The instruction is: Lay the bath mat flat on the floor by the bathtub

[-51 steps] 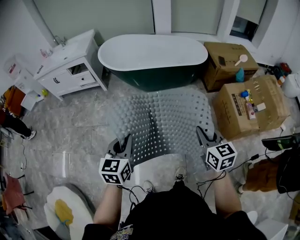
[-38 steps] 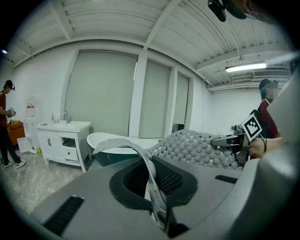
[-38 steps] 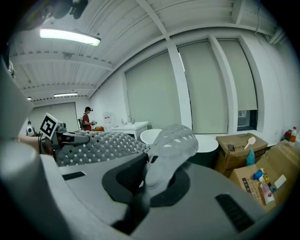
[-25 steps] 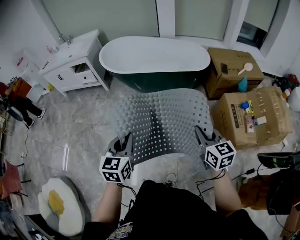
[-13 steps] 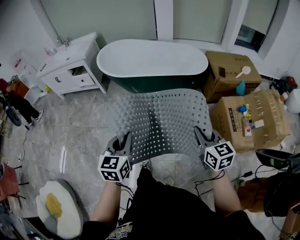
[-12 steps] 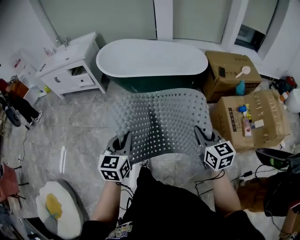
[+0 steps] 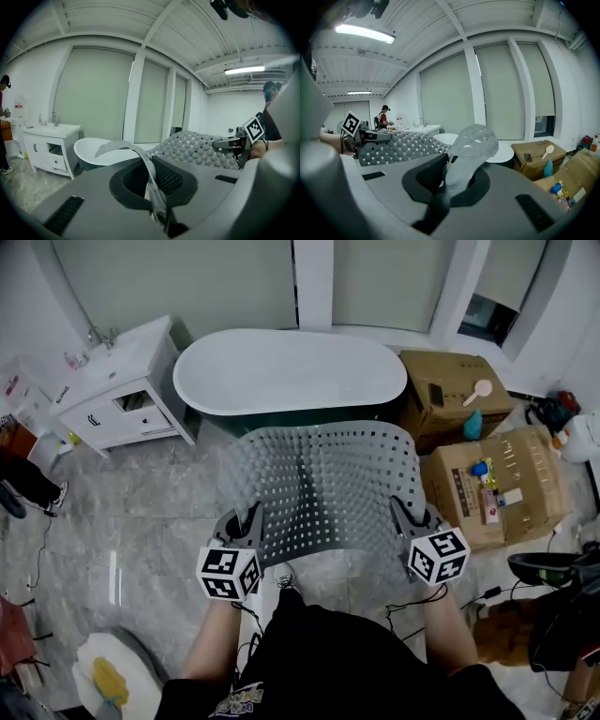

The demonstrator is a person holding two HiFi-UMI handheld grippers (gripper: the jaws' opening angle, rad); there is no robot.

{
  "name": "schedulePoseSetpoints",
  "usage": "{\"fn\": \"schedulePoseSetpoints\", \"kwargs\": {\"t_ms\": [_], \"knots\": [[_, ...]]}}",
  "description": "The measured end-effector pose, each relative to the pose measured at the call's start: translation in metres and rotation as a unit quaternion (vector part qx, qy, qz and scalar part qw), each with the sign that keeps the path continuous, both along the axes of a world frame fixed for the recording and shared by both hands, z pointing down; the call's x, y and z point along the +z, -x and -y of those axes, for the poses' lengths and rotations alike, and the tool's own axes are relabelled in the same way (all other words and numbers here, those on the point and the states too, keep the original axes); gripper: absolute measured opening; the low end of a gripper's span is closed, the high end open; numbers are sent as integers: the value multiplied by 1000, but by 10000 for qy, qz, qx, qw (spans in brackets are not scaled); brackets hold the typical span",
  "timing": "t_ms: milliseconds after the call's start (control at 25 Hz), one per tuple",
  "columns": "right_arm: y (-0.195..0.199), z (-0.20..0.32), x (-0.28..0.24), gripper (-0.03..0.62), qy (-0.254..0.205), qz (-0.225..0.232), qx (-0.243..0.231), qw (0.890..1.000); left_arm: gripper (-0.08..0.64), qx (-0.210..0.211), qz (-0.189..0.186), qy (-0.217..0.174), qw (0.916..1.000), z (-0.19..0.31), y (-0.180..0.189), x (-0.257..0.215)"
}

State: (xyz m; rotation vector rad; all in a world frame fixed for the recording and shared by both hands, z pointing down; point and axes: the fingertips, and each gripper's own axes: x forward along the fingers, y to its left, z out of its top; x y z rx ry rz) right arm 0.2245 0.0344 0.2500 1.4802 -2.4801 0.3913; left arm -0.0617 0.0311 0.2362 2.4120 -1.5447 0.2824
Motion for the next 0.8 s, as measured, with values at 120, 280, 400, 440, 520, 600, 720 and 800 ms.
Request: {"fn": "schedulePoseSetpoints", "kwargs": {"t_ms": [120, 280, 400, 440, 520, 600, 720, 800], "knots": [[14, 32, -2, 29, 28, -1, 148, 9999, 29, 63, -42, -4, 10000, 37, 19, -1], [38, 74, -5, 29, 64, -36, 263, 9996, 29, 83, -124, 14, 9999, 84, 47, 0], [60, 105, -5, 29, 79, -126, 269, 9995, 29, 121, -158, 35, 9998, 115, 68, 4], [67, 116, -4, 29, 78, -171, 254, 9995, 29, 118, -175, 56, 9998, 124, 75, 7], [81, 136, 0, 29, 90, -249, 225, 9994, 29, 91, -217, 132, 9996, 144, 90, 15], [96, 154, 5, 29, 124, -289, 196, 9993, 29, 68, -234, 206, 9995, 163, 104, 22], [116, 181, 11, 29, 181, -311, 170, 9992, 29, 46, -216, 255, 9994, 190, 125, 27], [131, 196, 14, 29, 212, -300, 157, 9992, 29, 26, -204, 283, 9994, 204, 139, 29]]}}
